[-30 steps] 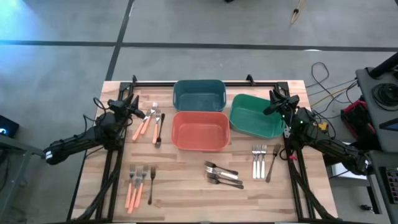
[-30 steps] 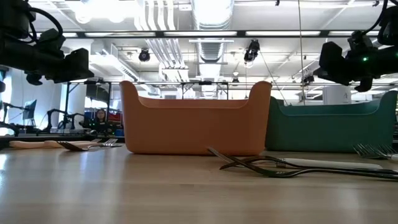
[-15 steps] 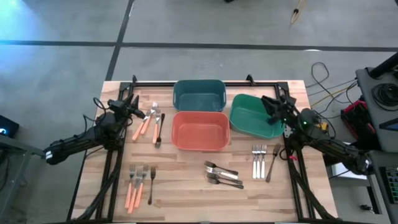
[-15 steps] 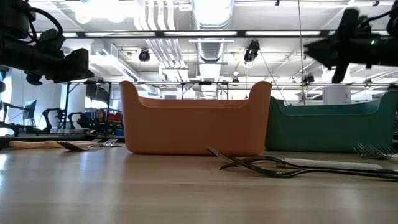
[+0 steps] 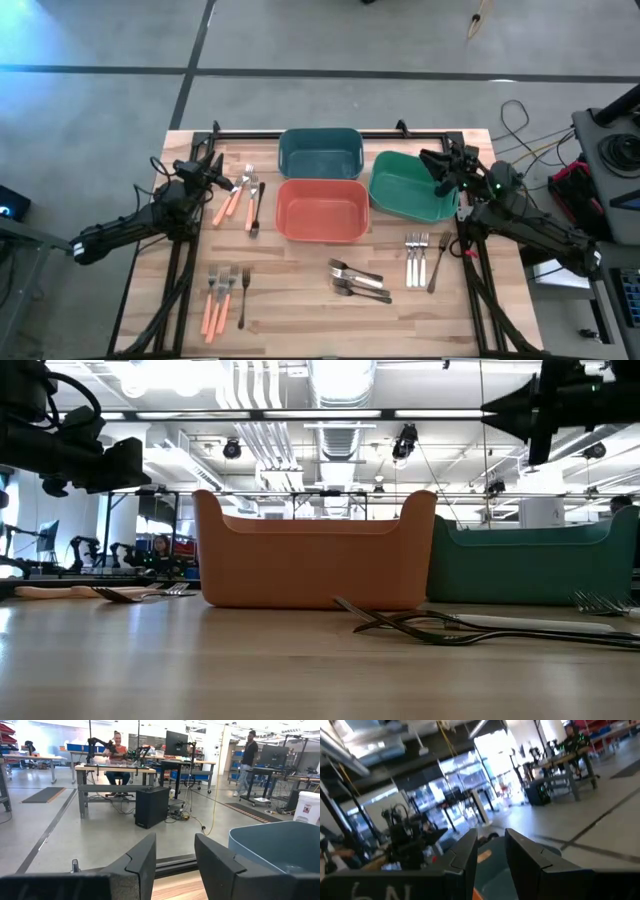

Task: Sort silverware by color (type)
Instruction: Put the black fork into the orange bin

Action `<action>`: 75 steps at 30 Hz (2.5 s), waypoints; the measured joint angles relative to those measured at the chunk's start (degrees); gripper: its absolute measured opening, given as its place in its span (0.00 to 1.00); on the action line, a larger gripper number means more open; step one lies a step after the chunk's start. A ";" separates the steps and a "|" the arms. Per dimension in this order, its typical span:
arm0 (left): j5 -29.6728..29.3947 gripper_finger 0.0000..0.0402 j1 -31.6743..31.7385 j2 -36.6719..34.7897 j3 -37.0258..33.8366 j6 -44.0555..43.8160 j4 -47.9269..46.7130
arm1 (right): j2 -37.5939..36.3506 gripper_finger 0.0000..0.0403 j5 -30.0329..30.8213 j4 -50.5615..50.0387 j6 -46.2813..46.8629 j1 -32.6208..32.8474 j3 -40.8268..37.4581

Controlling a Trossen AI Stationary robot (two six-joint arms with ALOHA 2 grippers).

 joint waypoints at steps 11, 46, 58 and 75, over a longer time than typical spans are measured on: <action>21.45 0.30 -0.13 0.70 0.00 -31.22 16.31 | 5.44 0.23 -1.20 -22.02 -4.65 0.00 14.83; 6.79 0.30 -42.48 52.78 40.22 -11.69 8.37 | 20.04 0.23 -3.23 -61.18 5.97 22.34 40.93; 6.39 0.30 -53.96 58.28 38.25 -17.85 11.95 | 23.50 0.23 5.32 -40.41 11.57 43.43 32.25; 2.54 0.30 -53.99 63.67 38.29 -23.55 12.35 | 48.71 0.23 13.05 -41.06 16.26 57.88 42.75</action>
